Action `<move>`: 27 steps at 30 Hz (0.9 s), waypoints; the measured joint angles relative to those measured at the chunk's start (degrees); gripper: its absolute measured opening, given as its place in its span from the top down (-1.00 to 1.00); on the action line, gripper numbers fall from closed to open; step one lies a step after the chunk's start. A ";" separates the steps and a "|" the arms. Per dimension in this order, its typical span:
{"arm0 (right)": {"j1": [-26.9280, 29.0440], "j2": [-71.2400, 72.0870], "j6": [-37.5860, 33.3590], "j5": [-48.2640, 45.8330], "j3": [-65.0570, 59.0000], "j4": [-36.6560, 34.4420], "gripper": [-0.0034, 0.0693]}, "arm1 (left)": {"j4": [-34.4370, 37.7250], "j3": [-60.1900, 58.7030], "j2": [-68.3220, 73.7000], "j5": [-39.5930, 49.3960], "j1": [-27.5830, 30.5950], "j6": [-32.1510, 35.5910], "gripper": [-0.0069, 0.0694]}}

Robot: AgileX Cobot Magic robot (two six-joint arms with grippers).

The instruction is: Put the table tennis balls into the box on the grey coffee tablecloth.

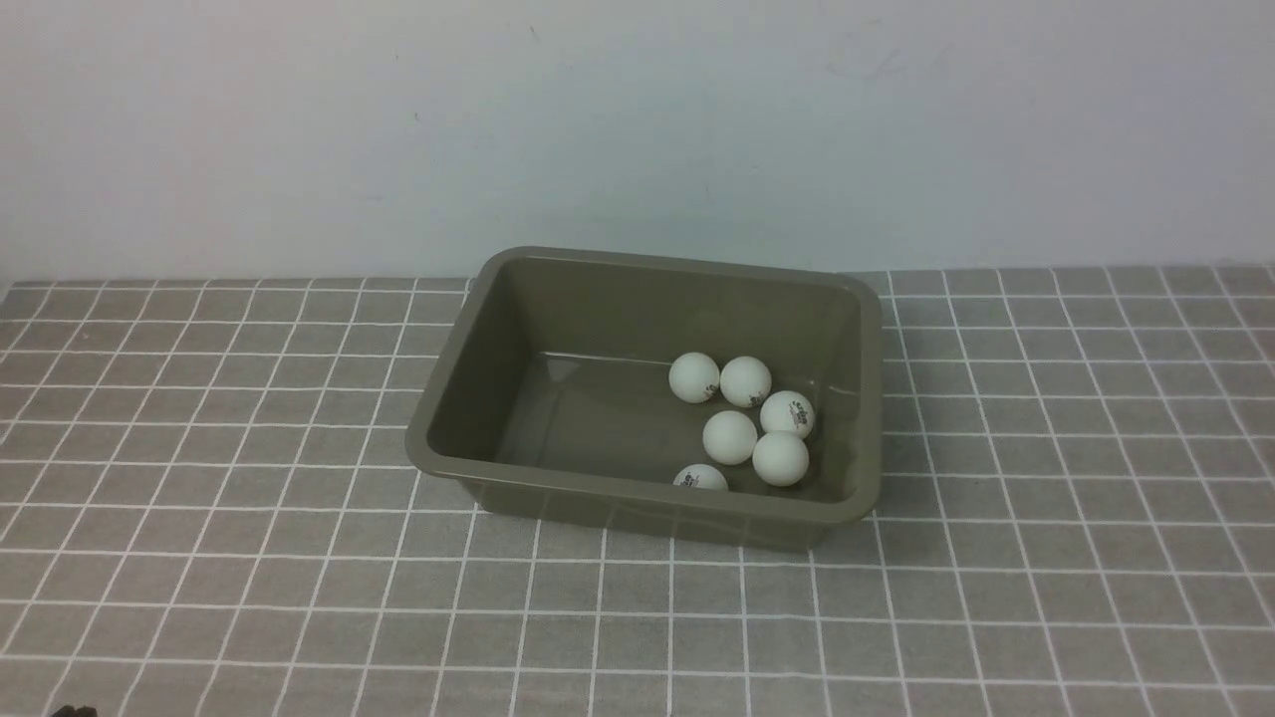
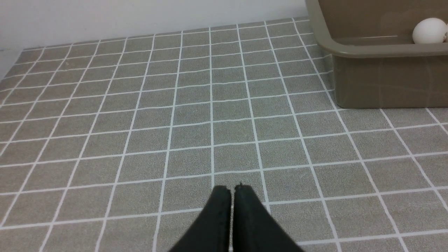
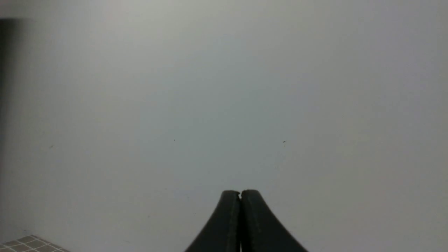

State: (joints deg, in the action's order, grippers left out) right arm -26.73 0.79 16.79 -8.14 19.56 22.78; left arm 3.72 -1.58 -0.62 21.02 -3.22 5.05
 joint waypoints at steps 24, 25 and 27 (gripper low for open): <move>28.64 0.00 -20.70 -13.93 -20.71 -27.45 0.94 | -0.06 0.00 0.00 0.07 0.00 0.00 0.83; 29.83 -0.08 -19.82 -14.02 -20.71 -27.46 0.94 | -0.06 0.00 0.00 0.07 0.00 0.00 0.83; 30.12 -0.08 -19.35 -14.02 -20.71 -27.57 0.94 | -0.06 0.00 0.00 0.07 0.00 0.00 0.83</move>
State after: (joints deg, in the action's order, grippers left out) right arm 3.39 0.71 -2.56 -22.15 -1.14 -4.78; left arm 3.66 -1.58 -0.62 21.09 -3.22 5.05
